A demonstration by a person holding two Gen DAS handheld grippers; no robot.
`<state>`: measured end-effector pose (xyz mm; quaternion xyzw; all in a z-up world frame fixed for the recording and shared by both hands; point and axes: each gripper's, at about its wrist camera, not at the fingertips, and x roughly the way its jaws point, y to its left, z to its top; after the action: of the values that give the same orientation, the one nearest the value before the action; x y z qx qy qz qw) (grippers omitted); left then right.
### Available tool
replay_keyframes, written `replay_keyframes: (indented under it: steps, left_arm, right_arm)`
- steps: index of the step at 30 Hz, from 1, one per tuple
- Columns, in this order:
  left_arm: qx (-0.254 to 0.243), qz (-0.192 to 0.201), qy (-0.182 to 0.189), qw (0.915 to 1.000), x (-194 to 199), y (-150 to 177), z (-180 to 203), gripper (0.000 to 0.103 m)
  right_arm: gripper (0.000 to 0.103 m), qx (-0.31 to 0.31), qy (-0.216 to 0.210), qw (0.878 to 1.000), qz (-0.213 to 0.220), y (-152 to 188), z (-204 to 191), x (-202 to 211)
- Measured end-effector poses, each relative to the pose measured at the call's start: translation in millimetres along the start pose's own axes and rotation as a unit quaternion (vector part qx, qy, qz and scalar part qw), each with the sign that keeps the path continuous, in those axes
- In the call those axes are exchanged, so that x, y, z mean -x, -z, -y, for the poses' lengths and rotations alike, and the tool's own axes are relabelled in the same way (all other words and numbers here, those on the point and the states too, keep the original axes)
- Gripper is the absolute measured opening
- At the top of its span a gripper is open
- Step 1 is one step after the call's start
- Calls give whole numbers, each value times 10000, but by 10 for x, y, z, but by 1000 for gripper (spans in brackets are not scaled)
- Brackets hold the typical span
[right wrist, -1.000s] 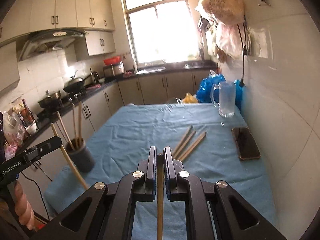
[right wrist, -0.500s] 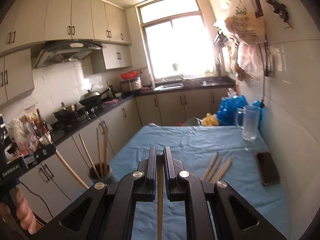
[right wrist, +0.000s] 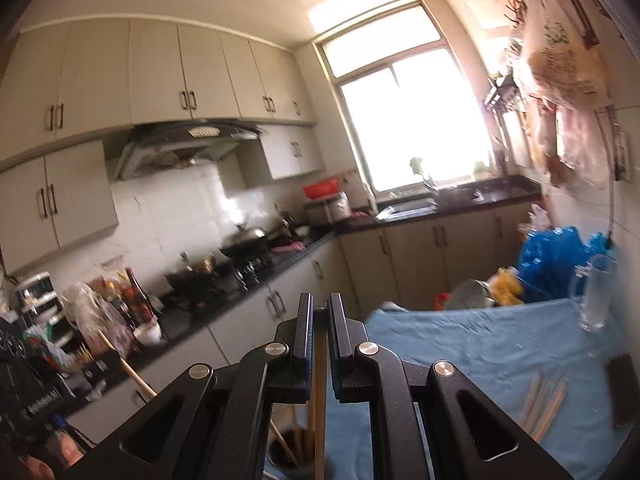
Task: Organize utensils
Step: 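Lift both held chopsticks and carry them upright to the black holder, then lower the chopsticks into the black holder and open both tools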
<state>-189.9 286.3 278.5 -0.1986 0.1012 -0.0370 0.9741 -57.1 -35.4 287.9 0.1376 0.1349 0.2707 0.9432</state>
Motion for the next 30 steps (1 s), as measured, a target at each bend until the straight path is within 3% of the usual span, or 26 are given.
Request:
replay_keyframes:
  steps: [4, 7, 15, 23, 26, 27, 28, 30]
  left_arm:
    - [-102, -72, -144, 9998, -269, -66, -78, 5]
    - [-110, -337, -205, 9992, -557, -23, -105, 5]
    - [-117, -1293, -454, 9905, -1119, 367, -209, 5]
    - [2, -1379, -498, 9892, -1109, 471, -227, 7]
    - [70, -1332, -520, 9897, -1037, 448, -224, 23]
    - [94, -1293, -535, 9901, -993, 446, -214, 29]
    - [124, -1226, -554, 9908, -933, 444, -209, 30]
    - [150, -1132, -575, 9918, -820, 446, -187, 31]
  right_arm:
    - [7, -185, -148, 9996, 153, -49, -114, -304]
    - [7, -91, -35, 9999, 121, 28, -162, -518]
    - [7, -105, 217, 9963, -827, 520, -6, -1129]
    - [8, -291, 270, 9898, -1366, 812, 185, -1327]
    - [22, -390, 287, 9893, -1376, 796, 219, -1300]
    - [32, -410, 288, 9895, -1355, 786, 215, -1275]
    - [39, -439, 299, 9902, -1288, 764, 231, -1216]
    - [44, -452, 342, 9915, -1173, 720, 248, -1105]
